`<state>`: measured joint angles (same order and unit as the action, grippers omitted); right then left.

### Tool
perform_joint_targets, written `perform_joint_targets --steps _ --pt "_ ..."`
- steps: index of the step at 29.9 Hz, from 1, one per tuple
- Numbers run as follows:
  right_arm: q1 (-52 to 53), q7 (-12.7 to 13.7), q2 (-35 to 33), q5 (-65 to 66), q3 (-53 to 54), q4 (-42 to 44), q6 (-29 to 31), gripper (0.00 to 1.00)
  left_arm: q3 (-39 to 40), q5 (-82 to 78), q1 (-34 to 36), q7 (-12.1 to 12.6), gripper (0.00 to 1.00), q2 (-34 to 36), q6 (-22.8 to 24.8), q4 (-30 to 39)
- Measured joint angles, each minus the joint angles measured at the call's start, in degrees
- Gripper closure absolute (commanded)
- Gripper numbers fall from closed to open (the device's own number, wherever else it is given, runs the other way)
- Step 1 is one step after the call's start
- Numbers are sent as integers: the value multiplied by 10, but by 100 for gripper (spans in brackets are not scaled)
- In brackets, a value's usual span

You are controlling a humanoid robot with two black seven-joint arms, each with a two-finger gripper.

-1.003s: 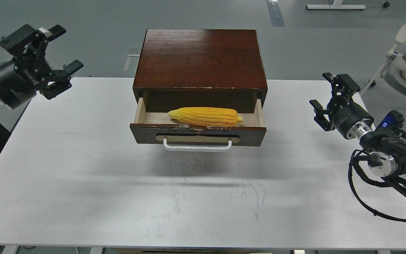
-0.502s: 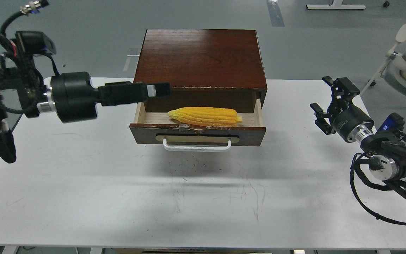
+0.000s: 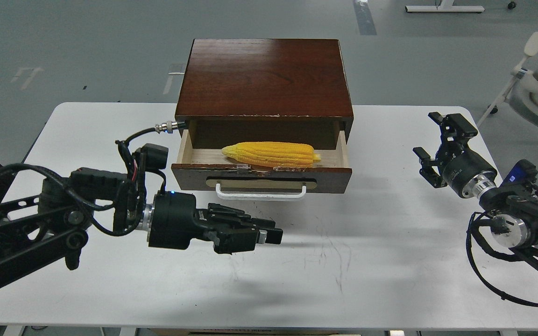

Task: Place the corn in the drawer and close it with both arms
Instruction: 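Swing the left gripper in front of the drawer handle, then push the drawer front with the left gripper toward the box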

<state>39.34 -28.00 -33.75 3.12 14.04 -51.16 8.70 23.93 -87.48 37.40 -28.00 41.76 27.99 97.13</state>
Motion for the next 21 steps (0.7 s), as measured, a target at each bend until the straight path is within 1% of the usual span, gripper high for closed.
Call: perform_joint_targets --steps 5,9,13,21 --pt "-4 0 0 0 0 0 0 4 8 -3 -63 0 100 -7 -3 -22" --pt "-4 0 2 0 0 -1 0 4 25 14 -100 0 100 -22 -47 -62" --pt "-4 0 2 0 0 0 0 4 37 61 -112 0 100 -28 -61 -85" --pt "-5 0 2 0 0 0 0 4 58 92 -113 0 100 -41 -64 -113"
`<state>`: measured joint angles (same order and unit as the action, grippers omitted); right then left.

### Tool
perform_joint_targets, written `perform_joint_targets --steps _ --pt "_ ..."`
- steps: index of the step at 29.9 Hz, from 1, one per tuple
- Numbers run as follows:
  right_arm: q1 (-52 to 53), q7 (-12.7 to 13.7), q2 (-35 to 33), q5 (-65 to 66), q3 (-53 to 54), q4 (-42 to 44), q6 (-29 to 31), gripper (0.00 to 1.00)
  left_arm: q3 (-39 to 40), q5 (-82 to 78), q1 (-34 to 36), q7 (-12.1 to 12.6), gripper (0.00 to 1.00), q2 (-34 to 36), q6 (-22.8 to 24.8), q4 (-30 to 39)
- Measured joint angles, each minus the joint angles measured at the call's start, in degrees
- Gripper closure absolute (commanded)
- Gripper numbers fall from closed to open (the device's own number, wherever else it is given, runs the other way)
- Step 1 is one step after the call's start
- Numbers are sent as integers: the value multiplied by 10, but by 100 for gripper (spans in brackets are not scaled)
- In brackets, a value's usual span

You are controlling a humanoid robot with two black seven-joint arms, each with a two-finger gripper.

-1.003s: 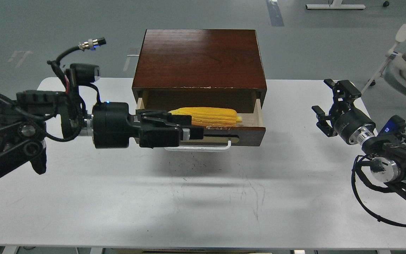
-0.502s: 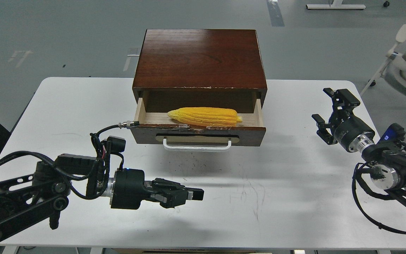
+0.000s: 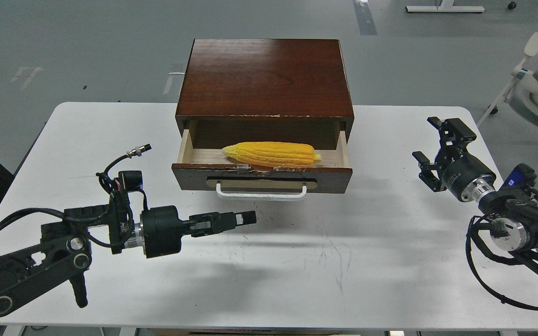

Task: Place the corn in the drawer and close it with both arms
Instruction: 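Push the drawer front with the left gripper toward the box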

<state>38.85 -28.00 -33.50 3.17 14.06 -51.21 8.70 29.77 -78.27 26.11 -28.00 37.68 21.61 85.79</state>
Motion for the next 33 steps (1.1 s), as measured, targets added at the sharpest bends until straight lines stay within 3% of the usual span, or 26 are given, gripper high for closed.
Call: perform_joint_targets --steps 33 --pt "-10 0 -3 0 0 0 -1 4 21 1 16 0 100 -57 3 -97"
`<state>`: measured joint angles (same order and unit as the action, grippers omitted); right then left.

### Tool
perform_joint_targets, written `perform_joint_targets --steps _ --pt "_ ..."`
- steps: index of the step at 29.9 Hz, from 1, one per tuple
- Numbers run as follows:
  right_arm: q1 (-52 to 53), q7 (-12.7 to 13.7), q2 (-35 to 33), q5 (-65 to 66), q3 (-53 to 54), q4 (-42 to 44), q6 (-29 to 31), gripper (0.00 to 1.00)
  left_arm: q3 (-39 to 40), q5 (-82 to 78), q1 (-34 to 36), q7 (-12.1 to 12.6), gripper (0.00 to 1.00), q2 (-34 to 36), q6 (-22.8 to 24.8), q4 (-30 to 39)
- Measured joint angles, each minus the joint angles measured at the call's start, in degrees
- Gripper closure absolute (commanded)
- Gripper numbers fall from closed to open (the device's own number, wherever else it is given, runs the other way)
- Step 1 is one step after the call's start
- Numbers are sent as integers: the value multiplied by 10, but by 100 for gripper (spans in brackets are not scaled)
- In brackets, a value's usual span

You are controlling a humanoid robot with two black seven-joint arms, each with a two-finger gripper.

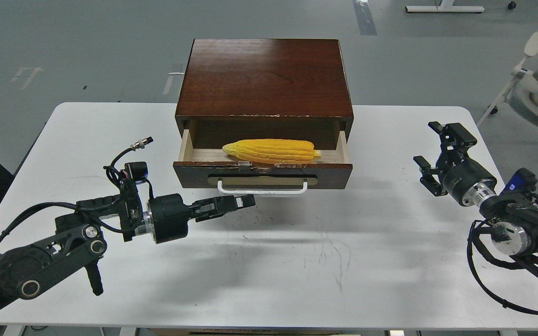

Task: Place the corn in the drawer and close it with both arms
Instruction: 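Push the drawer front with the left gripper toward the box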

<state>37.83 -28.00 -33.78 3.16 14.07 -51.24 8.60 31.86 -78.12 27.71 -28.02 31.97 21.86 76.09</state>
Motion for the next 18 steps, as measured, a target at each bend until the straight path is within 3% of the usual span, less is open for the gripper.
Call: perform_joint_targets --steps 18 --pt "-4 0 -1 0 3 0 -1 4 0 19 66 0 100 -42 6 -98"
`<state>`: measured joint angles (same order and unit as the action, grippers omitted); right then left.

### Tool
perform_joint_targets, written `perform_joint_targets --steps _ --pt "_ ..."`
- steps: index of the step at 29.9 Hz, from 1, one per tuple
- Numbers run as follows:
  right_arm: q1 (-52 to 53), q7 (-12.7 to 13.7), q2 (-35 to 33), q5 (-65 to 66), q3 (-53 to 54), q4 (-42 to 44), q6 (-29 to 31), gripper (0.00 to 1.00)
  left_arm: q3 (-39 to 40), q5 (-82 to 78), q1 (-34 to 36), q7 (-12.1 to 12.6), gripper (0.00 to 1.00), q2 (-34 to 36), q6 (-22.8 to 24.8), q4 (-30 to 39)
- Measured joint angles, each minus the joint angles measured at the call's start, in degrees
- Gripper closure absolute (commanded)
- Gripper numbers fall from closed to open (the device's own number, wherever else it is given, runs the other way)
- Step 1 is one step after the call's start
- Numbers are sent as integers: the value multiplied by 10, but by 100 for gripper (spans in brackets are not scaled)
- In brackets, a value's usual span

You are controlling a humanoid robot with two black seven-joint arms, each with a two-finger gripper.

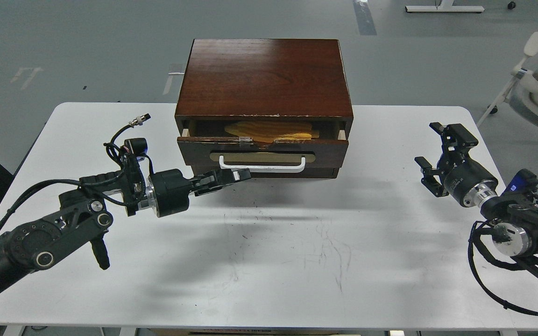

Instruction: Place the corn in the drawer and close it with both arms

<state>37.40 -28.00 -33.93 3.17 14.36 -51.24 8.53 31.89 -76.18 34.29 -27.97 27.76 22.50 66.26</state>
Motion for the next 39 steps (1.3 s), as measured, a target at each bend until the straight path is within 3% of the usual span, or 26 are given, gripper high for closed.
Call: perform_joint_targets --steps 14,26,31,39 --pt "-7 0 -1 0 2 0 0 4 0 3 31 -1 100 -38 -4 -87" --pt "-7 0 -1 0 1 0 0 4 -6 33 47 0 100 -39 -3 -98" --pt "-7 0 -1 0 1 0 0 4 -9 35 31 0 100 -15 27 -62" --pt "-7 0 0 0 2 0 0 4 -5 117 1 0 100 80 55 79"
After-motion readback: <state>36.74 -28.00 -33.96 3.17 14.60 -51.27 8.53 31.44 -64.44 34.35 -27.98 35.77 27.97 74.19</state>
